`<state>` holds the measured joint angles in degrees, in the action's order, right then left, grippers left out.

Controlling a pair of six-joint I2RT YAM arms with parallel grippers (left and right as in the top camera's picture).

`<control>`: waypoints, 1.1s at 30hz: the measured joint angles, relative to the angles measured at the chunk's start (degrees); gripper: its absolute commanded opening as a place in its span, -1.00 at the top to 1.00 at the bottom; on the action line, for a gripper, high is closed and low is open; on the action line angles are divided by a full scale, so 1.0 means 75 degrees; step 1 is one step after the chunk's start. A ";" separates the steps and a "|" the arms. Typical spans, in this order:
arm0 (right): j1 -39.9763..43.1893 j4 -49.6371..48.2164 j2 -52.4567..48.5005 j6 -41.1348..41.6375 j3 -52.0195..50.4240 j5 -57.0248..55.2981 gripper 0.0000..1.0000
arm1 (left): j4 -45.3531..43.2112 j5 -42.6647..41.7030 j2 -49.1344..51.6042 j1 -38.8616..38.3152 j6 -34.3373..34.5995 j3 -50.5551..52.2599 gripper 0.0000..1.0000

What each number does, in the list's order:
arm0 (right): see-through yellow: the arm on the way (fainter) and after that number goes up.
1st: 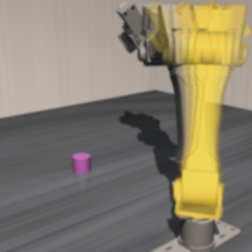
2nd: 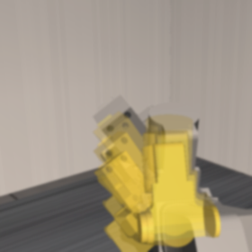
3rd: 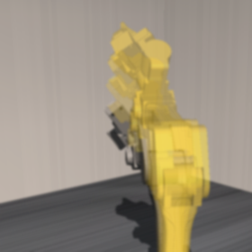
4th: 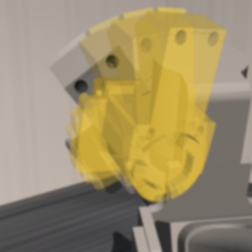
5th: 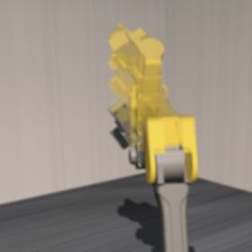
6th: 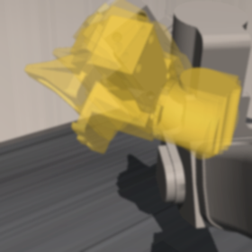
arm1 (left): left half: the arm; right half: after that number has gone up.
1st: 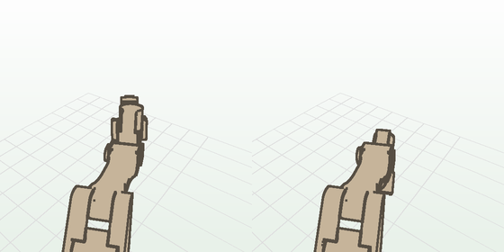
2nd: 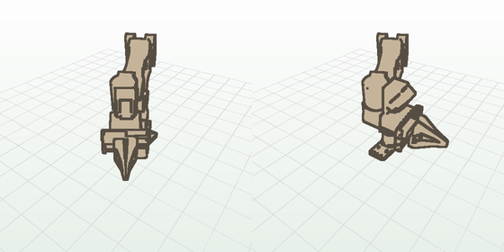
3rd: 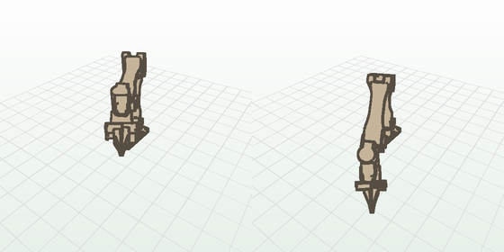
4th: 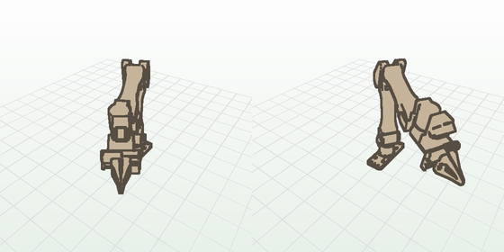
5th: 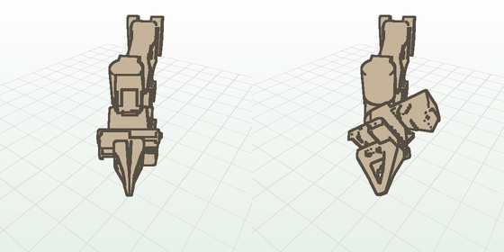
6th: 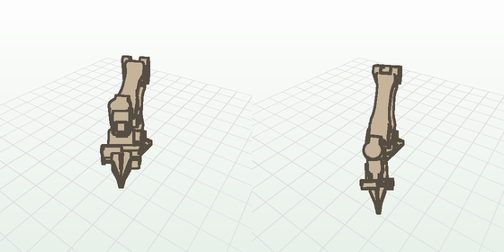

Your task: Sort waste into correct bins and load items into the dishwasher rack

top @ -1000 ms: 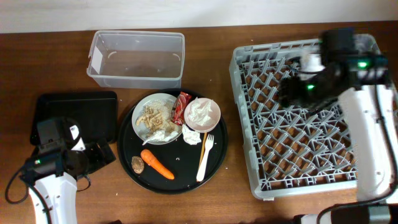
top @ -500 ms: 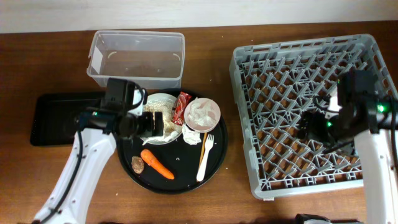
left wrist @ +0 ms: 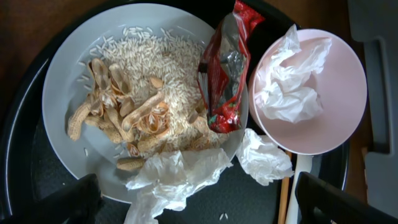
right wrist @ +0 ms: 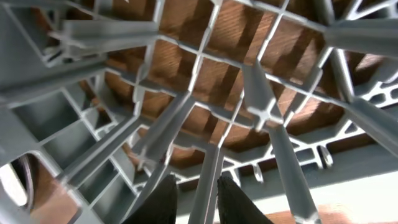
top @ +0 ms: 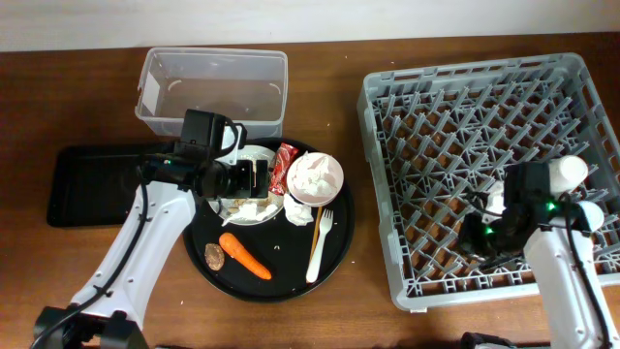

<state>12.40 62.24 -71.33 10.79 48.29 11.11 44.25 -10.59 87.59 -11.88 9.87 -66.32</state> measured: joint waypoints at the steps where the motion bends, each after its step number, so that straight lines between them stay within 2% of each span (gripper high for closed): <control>1: 0.0000 -0.0259 0.0003 0.0003 -0.0154 0.0006 0.49 | -0.0003 0.0003 0.0000 0.0000 0.0000 0.0000 -0.99; 11: 0.0035 0.0309 0.0006 0.0044 -0.0242 0.1067 0.46 | 0.0003 0.0000 0.0003 0.0000 0.0000 0.0000 -0.99; 17: 0.0035 0.0213 0.0006 0.0102 -0.0230 0.1291 0.20 | 0.0003 0.0000 0.0003 0.0000 0.0000 0.0000 -0.99; 19: 0.0035 0.0498 -0.0009 0.0093 0.0210 0.1247 0.05 | 0.0000 0.0000 0.0003 0.0000 0.0000 0.0000 -0.99; 21: 0.0035 0.1005 -0.0023 0.0006 0.1204 0.1119 -0.22 | -0.0041 0.0003 0.0003 0.0000 0.0000 0.0000 -0.99; 22: 0.0035 0.1244 -0.0009 -0.0102 0.1740 0.1084 -0.82 | -0.0117 0.0000 0.0003 0.0000 0.0000 0.0000 -0.99; 23: 0.0035 0.1475 0.0020 -0.0271 0.2331 0.1035 -0.97 | -0.0216 0.0000 0.0009 0.0000 0.0000 0.0000 -0.97; 27: 0.0035 0.1577 0.0032 -0.0583 0.2498 0.1072 -0.91 | -0.0493 0.0006 0.0484 -0.0122 0.0000 -0.0003 -0.85; 32: 0.0035 0.1626 0.0032 -0.0691 0.2498 0.1035 -0.86 | -0.1486 0.0230 0.1317 -0.0755 0.0026 -0.0003 -0.53; 33: 0.0035 0.1652 0.0032 -0.0694 0.2498 0.1011 -0.86 | -0.1612 0.0358 0.1402 -0.0851 0.0020 -0.0003 -0.38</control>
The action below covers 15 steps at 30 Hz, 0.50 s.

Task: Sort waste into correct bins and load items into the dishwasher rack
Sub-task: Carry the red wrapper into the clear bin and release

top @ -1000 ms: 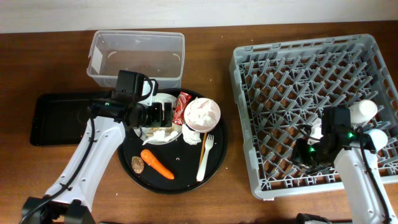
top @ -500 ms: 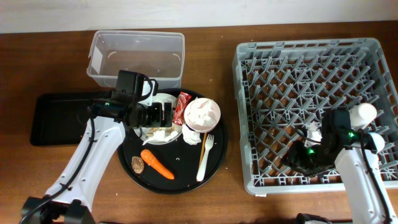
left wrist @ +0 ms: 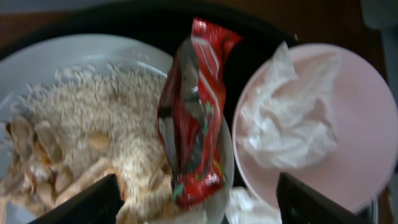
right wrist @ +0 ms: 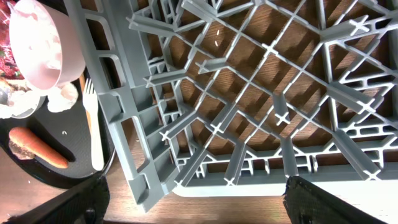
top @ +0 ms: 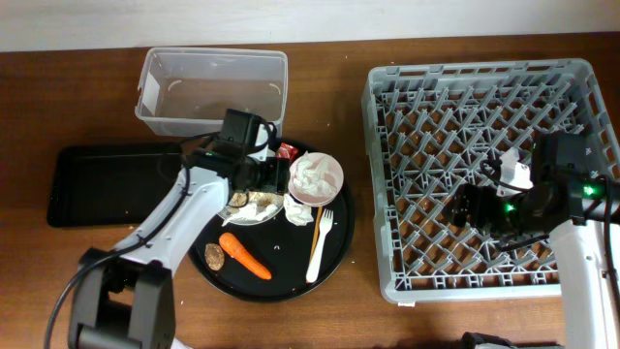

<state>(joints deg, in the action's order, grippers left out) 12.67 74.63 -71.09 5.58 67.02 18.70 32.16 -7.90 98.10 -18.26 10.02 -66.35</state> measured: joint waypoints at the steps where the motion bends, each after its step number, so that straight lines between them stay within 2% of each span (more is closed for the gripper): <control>1: 0.0000 0.0006 0.0000 -0.0003 0.0000 -0.0026 -0.85 | -0.0172 0.0160 0.0108 -0.0076 0.0003 0.0000 -0.17; 2: 0.0000 0.0017 0.0000 -0.0003 0.0000 -0.0029 -0.85 | -0.0248 0.0227 0.0187 -0.0102 0.0020 0.0000 0.22; 6: 0.0000 0.0023 0.0000 -0.0009 0.0000 -0.0087 -0.81 | -0.0490 0.0443 0.0615 -0.0117 0.0006 0.0000 0.99; 13: 0.0000 0.0035 0.0000 -0.0003 0.0000 -0.0114 -0.79 | -0.0510 0.0463 0.0705 -0.0117 0.0006 -0.0003 0.99; 15: 0.0000 0.0035 0.0000 -0.0003 0.0000 -0.0117 -0.78 | -0.0341 0.0460 0.0335 -0.0117 0.0006 -0.0044 0.99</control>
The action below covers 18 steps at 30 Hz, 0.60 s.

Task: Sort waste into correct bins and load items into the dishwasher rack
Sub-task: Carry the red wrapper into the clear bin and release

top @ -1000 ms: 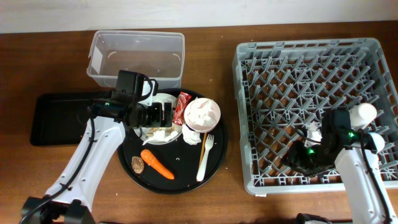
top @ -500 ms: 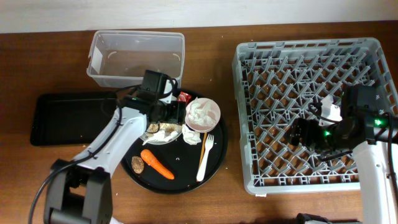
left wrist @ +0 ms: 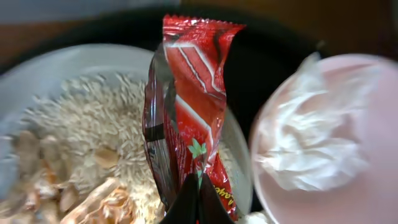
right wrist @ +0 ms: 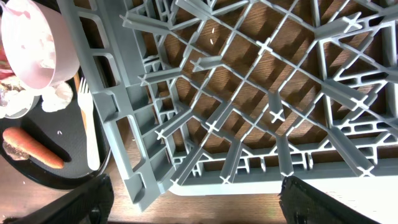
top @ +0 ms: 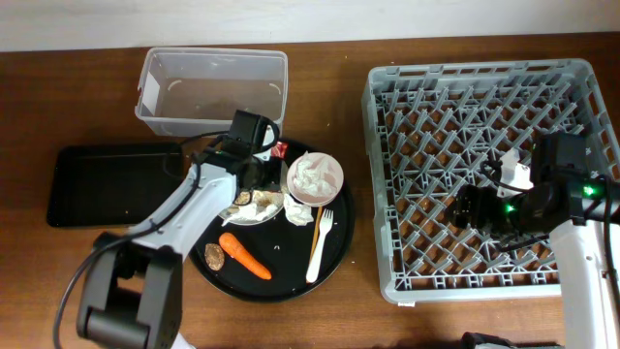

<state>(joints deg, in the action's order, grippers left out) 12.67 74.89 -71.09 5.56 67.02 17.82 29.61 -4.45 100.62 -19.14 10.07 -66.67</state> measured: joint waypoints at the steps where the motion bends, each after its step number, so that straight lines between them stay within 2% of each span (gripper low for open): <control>1: 0.0000 0.0006 0.0000 0.0000 0.0000 0.0000 -0.79 | 0.0015 0.0000 -0.0297 0.0000 0.0000 -0.0009 0.99; 4: 0.0000 0.0012 0.0000 -0.0006 0.0000 0.0000 -0.78 | -0.0052 0.0032 -0.1614 0.0003 0.0000 -0.0108 0.99; 6: 0.0000 0.0015 0.0000 0.0000 0.0000 0.0000 -0.78 | -0.0527 0.0423 -0.2238 0.0140 0.0000 -0.0204 0.99; 11: 0.0000 0.0015 0.0000 -0.0003 0.0000 -0.0009 -0.79 | -0.2480 0.1501 -0.1682 0.0720 0.0000 -0.0213 0.99; 12: 0.0000 0.0023 0.0000 -0.0003 0.0000 -0.0023 -0.79 | -0.2990 0.1629 -0.1160 0.0868 0.0000 -0.0219 0.91; 13: 0.0000 0.0023 0.0000 -0.0006 0.0000 -0.0029 -0.79 | -0.3483 0.1679 -0.0682 0.0947 0.0000 -0.0213 0.56; 15: 0.0000 0.0020 0.0000 -0.0003 0.0000 -0.0032 -0.79 | -0.4214 0.1722 -0.0099 0.0962 0.0000 -0.0204 0.56; 16: 0.0000 0.0015 0.0000 -0.0006 0.0000 -0.0032 -0.78 | -0.4520 0.1722 0.0160 0.0962 0.0000 -0.0210 0.41; 17: 0.0000 0.0017 0.0000 0.0000 0.0000 -0.0029 -0.78 | -0.4692 0.1719 0.0408 0.0962 0.0000 -0.0210 -0.28; 18: 0.0000 0.0017 0.0000 -0.0006 0.0000 -0.0029 -0.79 | -0.4701 0.1725 0.0522 0.0962 -0.0003 -0.0210 -0.66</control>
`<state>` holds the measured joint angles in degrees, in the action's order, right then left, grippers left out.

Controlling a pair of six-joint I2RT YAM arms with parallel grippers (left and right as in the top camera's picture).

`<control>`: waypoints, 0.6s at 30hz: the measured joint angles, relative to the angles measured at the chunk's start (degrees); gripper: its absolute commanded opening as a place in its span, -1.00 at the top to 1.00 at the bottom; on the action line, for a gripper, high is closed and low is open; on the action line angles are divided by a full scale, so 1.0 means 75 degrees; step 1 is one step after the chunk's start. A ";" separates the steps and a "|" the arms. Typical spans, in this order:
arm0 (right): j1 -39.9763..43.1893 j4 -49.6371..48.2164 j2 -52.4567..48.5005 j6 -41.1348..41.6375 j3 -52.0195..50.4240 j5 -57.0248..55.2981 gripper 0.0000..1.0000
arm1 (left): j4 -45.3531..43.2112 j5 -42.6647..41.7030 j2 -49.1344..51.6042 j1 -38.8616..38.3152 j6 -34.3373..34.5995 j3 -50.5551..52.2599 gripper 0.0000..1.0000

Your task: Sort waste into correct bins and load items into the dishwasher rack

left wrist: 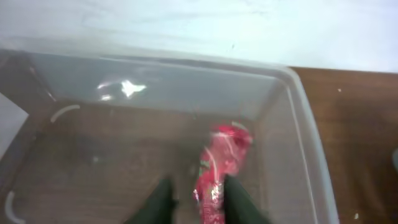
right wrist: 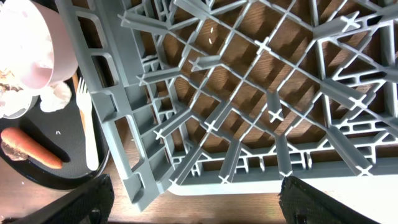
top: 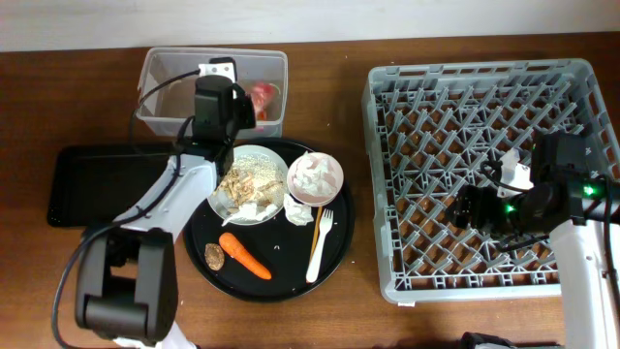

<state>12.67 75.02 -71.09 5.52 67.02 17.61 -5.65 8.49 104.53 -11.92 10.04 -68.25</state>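
Observation:
A red snack wrapper [top: 263, 94] is inside the clear plastic bin [top: 213, 53] at the back left. My left gripper [top: 244, 107] hovers over that bin. In the left wrist view its fingers [left wrist: 239, 200] stand apart, open, with the blurred wrapper [left wrist: 221, 163] between them and the bin's wall [left wrist: 298, 124] to the right. My right gripper [top: 475, 208] hangs open over the grey dishwasher rack [top: 465, 116], near its front left; the wrist view shows the rack's grid [right wrist: 249, 93] below with nothing between the fingers.
A round black tray [top: 291, 276] holds a white plate [top: 250, 184] of rice and peanut shells, a pink bowl [top: 315, 176] with crumpled tissue, a fork [top: 320, 242] and a carrot [top: 244, 255]. A black rectangular tray [top: 97, 184] lies at the left.
My left gripper, then shut on the red wrapper at the plate's edge, is now over the clear bin with its fingers apart and the wrapper inside the bin. The right arm has not moved.
First my left gripper hung open over the plate, and the right one sat low among the rack's pegs, fingers close together. Then the left was nearer the wrapper and the right stood open above the rack. The left then shut on the wrapper, which is now in the bin.

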 measured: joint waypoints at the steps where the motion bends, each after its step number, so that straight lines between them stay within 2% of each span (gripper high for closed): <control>1: 0.0000 0.0000 0.0000 0.0003 0.0000 0.0000 -0.78 | 0.0000 0.0000 0.0023 0.0000 -0.0006 0.0000 -0.98; 3: 0.0000 -0.0006 0.0000 0.0003 0.0000 -0.0003 -0.79 | 0.0055 -0.0003 0.0006 0.0000 0.0003 0.0000 -0.99; 4: 0.0000 -0.0023 0.0000 0.0003 0.0003 -0.0003 -0.79 | 0.0752 -0.0015 -0.0131 0.0000 0.0003 -0.0026 -0.99; 8: 0.0000 0.0006 0.0000 0.0003 0.0017 -0.0026 -0.78 | 0.4677 -0.0650 -0.1784 0.0000 0.0003 -0.0087 -0.99; 11: 0.0000 0.0006 0.0000 -0.0003 0.0020 -0.0117 -0.78 | 0.7353 -0.1317 -0.2419 0.0000 0.0003 -0.0096 -0.99; 14: 0.0000 0.0003 0.0000 -0.0003 0.0020 -0.0146 -0.79 | 0.7545 -0.1731 -0.2340 0.0000 0.0000 0.0472 -0.98; 17: 0.0000 0.0020 0.0000 0.0003 0.0020 -0.0169 -0.79 | 0.6831 -0.1897 -0.2279 0.0000 -0.0003 0.1431 -0.86; 18: 0.0000 0.0023 0.0000 0.0003 0.0020 -0.0169 -0.78 | 0.6443 -0.1918 -0.2279 0.0000 0.0003 0.1679 -0.62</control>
<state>12.67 75.20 -71.09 5.54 67.18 16.34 42.68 -5.89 87.44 -11.92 10.07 -55.66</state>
